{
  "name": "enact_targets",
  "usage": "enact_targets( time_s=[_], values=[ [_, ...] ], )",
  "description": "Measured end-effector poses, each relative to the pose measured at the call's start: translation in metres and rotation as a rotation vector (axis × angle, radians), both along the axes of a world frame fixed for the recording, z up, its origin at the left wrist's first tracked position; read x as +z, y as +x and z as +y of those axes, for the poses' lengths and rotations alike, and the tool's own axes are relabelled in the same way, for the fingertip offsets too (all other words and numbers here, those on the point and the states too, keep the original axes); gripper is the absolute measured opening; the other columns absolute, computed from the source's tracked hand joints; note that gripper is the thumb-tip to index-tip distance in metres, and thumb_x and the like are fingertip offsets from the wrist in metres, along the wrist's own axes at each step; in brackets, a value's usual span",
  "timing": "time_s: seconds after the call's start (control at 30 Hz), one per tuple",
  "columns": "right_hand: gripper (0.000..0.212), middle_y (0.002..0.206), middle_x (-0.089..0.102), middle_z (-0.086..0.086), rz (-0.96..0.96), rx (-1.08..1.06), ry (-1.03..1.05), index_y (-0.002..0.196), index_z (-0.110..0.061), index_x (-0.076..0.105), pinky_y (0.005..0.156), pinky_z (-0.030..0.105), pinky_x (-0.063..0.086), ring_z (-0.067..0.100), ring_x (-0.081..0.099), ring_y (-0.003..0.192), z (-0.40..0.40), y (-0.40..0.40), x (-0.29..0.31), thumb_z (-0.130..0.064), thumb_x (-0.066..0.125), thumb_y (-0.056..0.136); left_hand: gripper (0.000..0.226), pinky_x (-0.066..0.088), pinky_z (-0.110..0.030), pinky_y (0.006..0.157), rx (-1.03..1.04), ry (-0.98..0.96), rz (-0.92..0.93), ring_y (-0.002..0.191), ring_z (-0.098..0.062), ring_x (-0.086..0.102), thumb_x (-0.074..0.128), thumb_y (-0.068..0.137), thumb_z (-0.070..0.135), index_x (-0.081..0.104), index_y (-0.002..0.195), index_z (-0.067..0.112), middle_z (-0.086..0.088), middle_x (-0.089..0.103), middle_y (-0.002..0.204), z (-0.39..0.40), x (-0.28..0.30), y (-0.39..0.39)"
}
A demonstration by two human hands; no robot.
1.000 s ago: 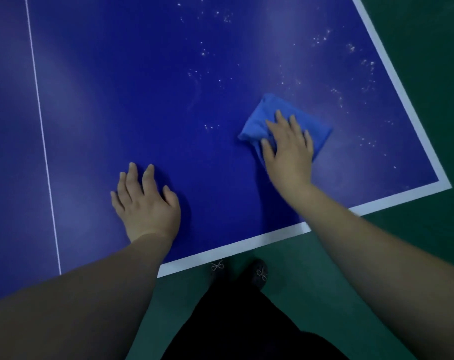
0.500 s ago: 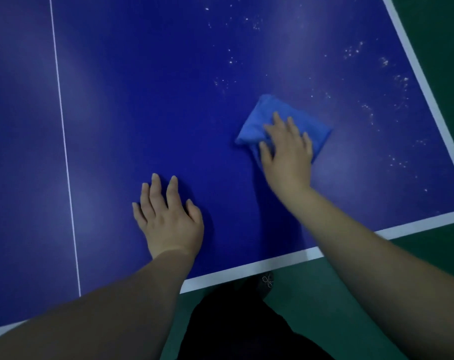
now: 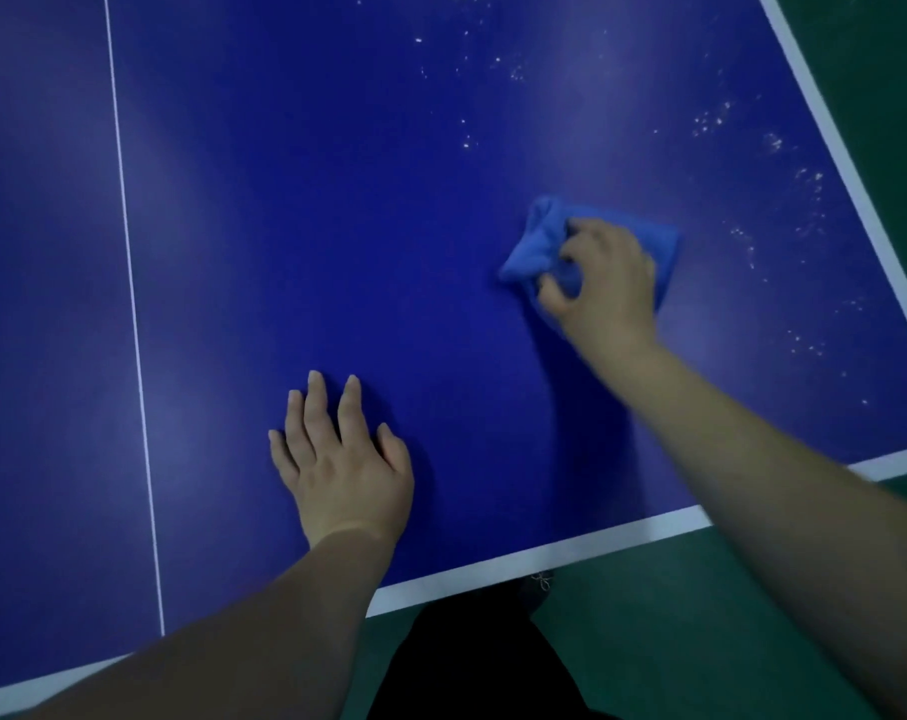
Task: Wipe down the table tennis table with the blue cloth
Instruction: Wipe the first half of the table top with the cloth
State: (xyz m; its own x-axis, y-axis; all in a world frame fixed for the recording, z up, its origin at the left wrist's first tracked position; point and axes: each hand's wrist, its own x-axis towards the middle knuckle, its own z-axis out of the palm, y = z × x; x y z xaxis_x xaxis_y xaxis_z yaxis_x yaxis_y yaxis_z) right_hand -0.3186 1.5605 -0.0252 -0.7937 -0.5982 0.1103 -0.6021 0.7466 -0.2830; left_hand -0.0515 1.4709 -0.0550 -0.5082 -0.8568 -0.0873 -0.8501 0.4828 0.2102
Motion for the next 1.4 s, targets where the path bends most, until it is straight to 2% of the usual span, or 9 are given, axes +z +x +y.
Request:
enact_targets(
  time_s=[0.2,0.33,0.43,0.63,0.83,1.0,1.1,1.3,1.4],
  values=[
    [0.030,0.120,0.059,0.012,-0.035,0.317,-0.022,0.108,-0.003,0.059,0.088,0.039,0.039,0.032,0.055,0.110,-0.072,-0.008,-0.002,-0.022,0.054,0.085,0.061,0.006,-0.052,0.120,0.008,-0.010,0.013,0.147,-0.028,0.014,0.031,0.086,0.040,0.038,0.144,0.021,-0.008,0.024,0.158,0.000,0.000,0.000],
    [0.028,0.111,0.059,0.016,-0.040,-0.193,-0.032,0.100,-0.005,0.058,0.083,0.043,0.041,0.035,0.056,0.103,-0.030,-0.086,-0.002,-0.026,0.049,0.084,0.059,0.007,-0.052,0.119,0.003,-0.033,0.012,0.147,-0.028,0.014,0.031,0.087,0.039,0.035,0.144,0.023,-0.008,0.025,0.157,0.000,-0.003,0.001],
    [0.040,0.121,0.055,0.016,0.031,-0.421,-0.050,0.102,-0.002,0.057,0.092,0.045,0.038,0.034,0.050,0.110,0.039,-0.055,-0.006,-0.038,0.046,0.088,0.059,0.007,-0.052,0.119,-0.005,-0.029,0.010,0.147,-0.027,0.014,0.031,0.087,0.038,0.034,0.144,0.023,-0.008,0.024,0.158,0.000,-0.002,0.001],
    [0.033,0.125,0.056,0.015,0.006,0.085,-0.060,0.091,-0.002,0.060,0.089,0.044,0.041,0.035,0.054,0.111,0.021,0.036,-0.016,-0.034,0.064,0.084,0.062,0.007,-0.052,0.120,0.000,-0.025,0.006,0.147,-0.027,0.013,0.027,0.086,0.040,0.037,0.144,0.021,-0.008,0.024,0.158,0.001,0.000,-0.001],
    [0.036,0.130,0.051,0.019,-0.029,-0.367,-0.056,0.102,0.003,0.057,0.095,0.047,0.040,0.038,0.051,0.113,0.092,-0.021,-0.006,-0.031,0.055,0.092,0.061,0.008,-0.053,0.119,-0.005,-0.023,0.010,0.147,-0.027,0.013,0.027,0.087,0.040,0.035,0.145,0.022,-0.008,0.023,0.158,-0.001,-0.003,0.002],
    [0.024,0.139,0.051,0.014,-0.134,-0.068,-0.039,0.082,-0.007,0.056,0.103,0.045,0.038,0.034,0.048,0.126,0.099,0.094,-0.011,-0.028,0.065,0.086,0.063,0.007,-0.053,0.120,-0.006,-0.009,0.024,0.147,-0.027,0.013,0.026,0.086,0.040,0.036,0.145,0.020,-0.008,0.023,0.158,0.000,0.001,0.002],
    [0.024,0.142,0.051,0.010,-0.175,0.153,-0.023,0.090,-0.007,0.062,0.108,0.042,0.035,0.029,0.045,0.133,0.115,0.112,-0.011,-0.029,0.069,0.085,0.063,0.007,-0.053,0.120,-0.009,0.008,0.029,0.147,-0.027,0.012,0.026,0.086,0.040,0.035,0.145,0.021,-0.008,0.022,0.159,0.000,0.002,0.001],
    [0.022,0.150,0.041,0.002,-0.163,-0.266,-0.021,0.088,-0.014,0.050,0.112,0.046,0.030,0.026,0.035,0.139,0.183,0.030,-0.004,-0.032,0.062,0.091,0.062,0.006,-0.053,0.119,-0.029,0.007,0.034,0.147,-0.028,0.012,0.025,0.087,0.041,0.033,0.145,0.022,-0.008,0.021,0.159,-0.001,0.001,0.002],
    [0.022,0.148,0.044,0.003,-0.152,-0.143,-0.035,0.085,-0.018,0.049,0.112,0.045,0.031,0.025,0.036,0.139,0.184,0.058,-0.008,-0.033,0.063,0.090,0.060,0.007,-0.054,0.119,-0.036,0.011,0.024,0.147,-0.029,0.012,0.028,0.089,0.039,0.032,0.146,0.021,-0.009,0.020,0.159,0.001,0.002,0.002]
  ],
)
